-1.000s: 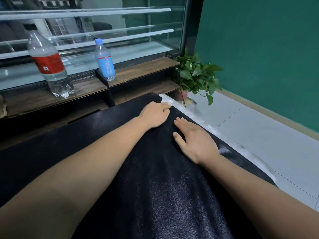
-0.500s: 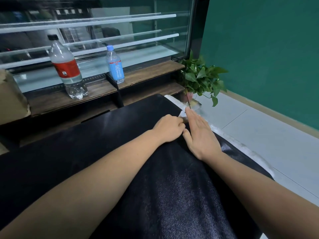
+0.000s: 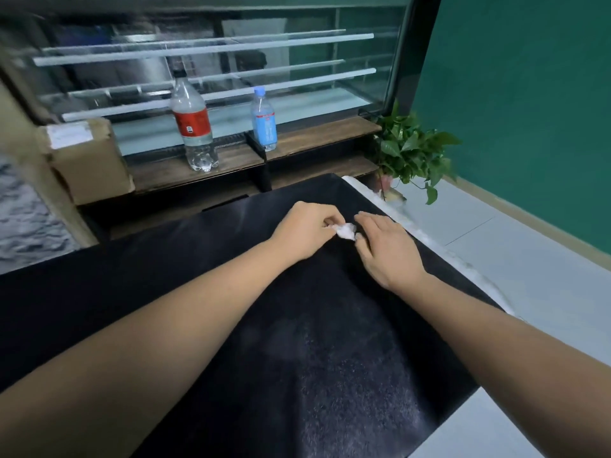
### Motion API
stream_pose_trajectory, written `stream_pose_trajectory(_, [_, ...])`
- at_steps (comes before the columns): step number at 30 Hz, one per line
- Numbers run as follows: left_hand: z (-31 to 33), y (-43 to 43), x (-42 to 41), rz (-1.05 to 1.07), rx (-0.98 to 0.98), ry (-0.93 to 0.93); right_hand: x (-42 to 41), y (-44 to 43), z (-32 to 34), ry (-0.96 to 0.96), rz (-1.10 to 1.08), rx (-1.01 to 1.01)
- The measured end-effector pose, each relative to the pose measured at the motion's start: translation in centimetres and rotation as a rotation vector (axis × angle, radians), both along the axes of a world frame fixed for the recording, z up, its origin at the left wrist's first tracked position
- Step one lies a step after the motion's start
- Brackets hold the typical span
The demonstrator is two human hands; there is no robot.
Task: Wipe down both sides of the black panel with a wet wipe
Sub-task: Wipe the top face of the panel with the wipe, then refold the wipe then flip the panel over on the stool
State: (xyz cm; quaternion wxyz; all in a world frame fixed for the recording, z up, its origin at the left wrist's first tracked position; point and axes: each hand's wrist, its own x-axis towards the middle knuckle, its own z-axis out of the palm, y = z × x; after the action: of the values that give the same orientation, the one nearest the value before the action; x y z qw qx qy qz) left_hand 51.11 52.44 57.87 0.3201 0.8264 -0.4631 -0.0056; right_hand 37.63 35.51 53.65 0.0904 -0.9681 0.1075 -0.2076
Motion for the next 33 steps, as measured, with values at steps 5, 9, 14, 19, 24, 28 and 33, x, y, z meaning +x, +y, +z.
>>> stream_pose_trajectory(5, [3.2,8.4,-2.4,0.058,-0.091,0.075,-2.4,7.4,2.8,-0.070,0.140,0.317])
stream_pose_trajectory(9, [5.5,17.0,-5.6,0.145,-0.156,0.145,-4.3,15.5,5.5,-0.134,0.266,0.553])
stream_pose_trajectory(14, [8.1,26.7,-9.9,0.253,-0.230,0.134,-5.9,24.6,7.3,-0.113,0.372,0.714])
stream_pose_trajectory(19, [9.0,39.6,-14.8,0.419,-0.199,0.106,-7.2,36.0,7.7,-0.025,0.536,0.735])
stream_pose_trajectory(24, [7.6,51.9,-20.5,0.583,-0.181,0.091,-8.8,47.4,7.3,0.105,0.704,0.695])
stream_pose_trajectory(28, [5.4,60.2,-26.4,0.726,-0.166,0.093,-10.8,55.4,6.3,0.240,0.827,0.623])
stream_pose_trajectory(33, [2.4,67.0,-33.3,0.898,-0.152,0.179,-14.6,62.5,4.6,0.406,0.956,0.532])
